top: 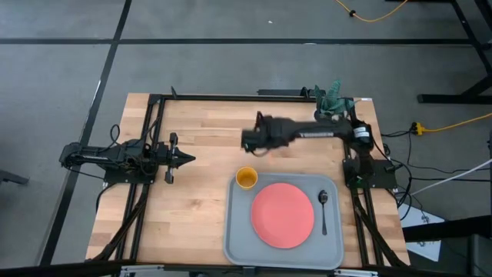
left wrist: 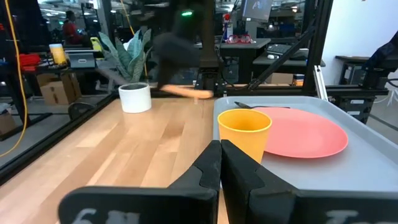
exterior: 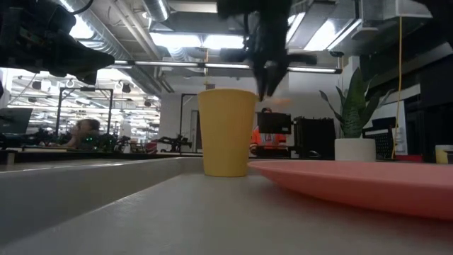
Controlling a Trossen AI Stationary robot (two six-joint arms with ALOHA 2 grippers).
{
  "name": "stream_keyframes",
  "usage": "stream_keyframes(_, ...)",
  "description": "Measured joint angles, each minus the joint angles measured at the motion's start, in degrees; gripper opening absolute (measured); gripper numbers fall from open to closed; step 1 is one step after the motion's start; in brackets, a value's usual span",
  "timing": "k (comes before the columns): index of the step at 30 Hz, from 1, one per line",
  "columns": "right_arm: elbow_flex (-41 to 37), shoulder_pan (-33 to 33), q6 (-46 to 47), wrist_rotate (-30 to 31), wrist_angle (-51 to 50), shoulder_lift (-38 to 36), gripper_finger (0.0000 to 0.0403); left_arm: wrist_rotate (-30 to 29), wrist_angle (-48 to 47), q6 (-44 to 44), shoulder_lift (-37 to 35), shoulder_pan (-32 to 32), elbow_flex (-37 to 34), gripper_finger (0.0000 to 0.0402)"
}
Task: Pick and place plate/cup/fork/spoon on tray
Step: Put the orange fork on the light blue tray
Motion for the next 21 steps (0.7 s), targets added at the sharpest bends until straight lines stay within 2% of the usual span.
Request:
stream_keyframes(8,0.0,13.8,23.8,2.0,-8.2,-1.6,0.0038,0.0,0.0,0.0,0.0,0.0,0.0,0.0000)
stream_keyframes(16,0.0,26.2,40.9,2.0,-7.8,-0.8,0.0038,0.0,0.0,0.0,0.0,0.0,0.0,0.0000)
stream_keyframes(21,0.0,31.8,47.9,-1.6,-3.6,2.2,0.0038,0.0,0.0,0.0,0.0,0.0,0.0,0.0000)
